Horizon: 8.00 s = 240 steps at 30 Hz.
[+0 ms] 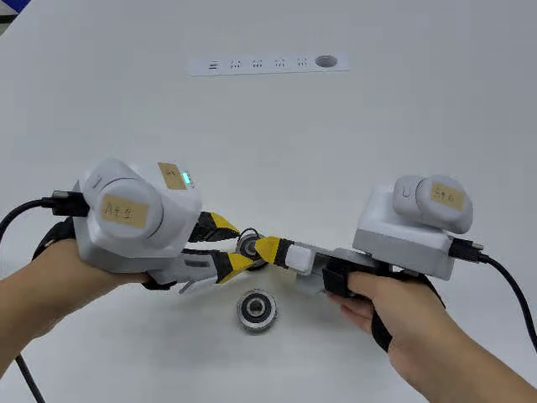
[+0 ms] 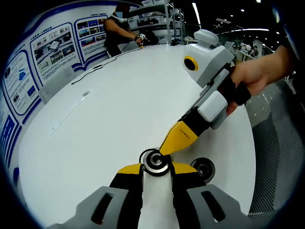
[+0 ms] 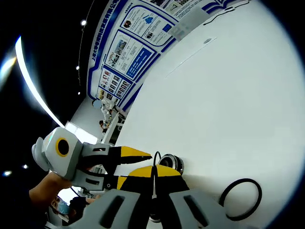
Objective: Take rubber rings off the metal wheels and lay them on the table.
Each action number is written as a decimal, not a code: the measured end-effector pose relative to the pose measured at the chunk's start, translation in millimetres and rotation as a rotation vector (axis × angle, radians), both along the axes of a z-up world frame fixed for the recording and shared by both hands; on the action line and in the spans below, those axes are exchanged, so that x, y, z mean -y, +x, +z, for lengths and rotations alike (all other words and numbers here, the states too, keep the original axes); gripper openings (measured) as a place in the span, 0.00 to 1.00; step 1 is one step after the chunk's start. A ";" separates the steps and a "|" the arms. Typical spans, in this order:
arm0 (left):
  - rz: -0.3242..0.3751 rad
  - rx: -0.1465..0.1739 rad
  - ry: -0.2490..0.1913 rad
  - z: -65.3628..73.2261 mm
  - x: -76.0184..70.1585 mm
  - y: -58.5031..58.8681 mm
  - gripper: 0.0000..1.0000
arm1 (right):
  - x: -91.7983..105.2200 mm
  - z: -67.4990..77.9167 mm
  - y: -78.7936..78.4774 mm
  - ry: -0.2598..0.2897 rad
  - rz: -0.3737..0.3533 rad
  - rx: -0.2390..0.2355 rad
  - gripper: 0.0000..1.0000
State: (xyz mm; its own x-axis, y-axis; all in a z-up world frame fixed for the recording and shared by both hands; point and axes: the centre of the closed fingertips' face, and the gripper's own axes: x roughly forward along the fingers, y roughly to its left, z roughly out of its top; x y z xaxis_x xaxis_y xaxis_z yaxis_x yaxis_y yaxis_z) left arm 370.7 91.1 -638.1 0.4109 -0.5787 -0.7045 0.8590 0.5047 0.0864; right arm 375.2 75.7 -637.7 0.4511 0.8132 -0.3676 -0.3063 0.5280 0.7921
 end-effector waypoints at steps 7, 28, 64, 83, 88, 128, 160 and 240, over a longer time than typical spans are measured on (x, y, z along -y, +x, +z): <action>0.040 0.019 -0.009 8.6 -8.3 -3.2 0.25 | 2.0 13.8 -1.8 0.049 -0.013 -0.002 0.02; 0.140 0.063 -0.099 31.1 -12.7 -6.1 0.40 | 97.7 4.4 -2.5 0.042 -0.234 -0.062 0.02; 0.129 0.071 -0.108 30.8 -8.0 -11.1 0.41 | 128.3 -25.7 -40.1 -0.024 -0.327 -0.205 0.09; 0.102 0.047 -0.091 22.6 2.2 -7.0 0.40 | 116.9 13.3 -20.5 0.053 -0.264 -0.017 0.19; 0.090 0.035 -0.076 16.9 3.9 -3.2 0.38 | 104.0 19.0 -19.0 0.068 -0.214 0.009 0.25; 0.026 -0.031 -0.037 -13.7 18.0 11.7 0.16 | 49.7 21.9 -16.1 0.123 -0.052 0.037 0.32; -0.015 -0.047 -0.026 -15.2 18.3 8.2 0.13 | 3.8 1.8 -3.4 0.144 -0.016 -0.035 0.56; -0.018 -0.050 -0.021 -16.0 16.5 9.9 0.12 | 9.6 -15.3 4.1 -0.029 -0.007 0.041 0.01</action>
State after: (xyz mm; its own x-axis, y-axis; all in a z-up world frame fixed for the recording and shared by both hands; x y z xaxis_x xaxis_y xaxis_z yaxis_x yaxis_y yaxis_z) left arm 380.6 74.5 -654.1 0.3648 -0.6006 -0.7114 0.8709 0.4904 0.0326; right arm 379.3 66.2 -653.0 0.4716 0.7994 -0.3722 -0.3341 0.5526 0.7635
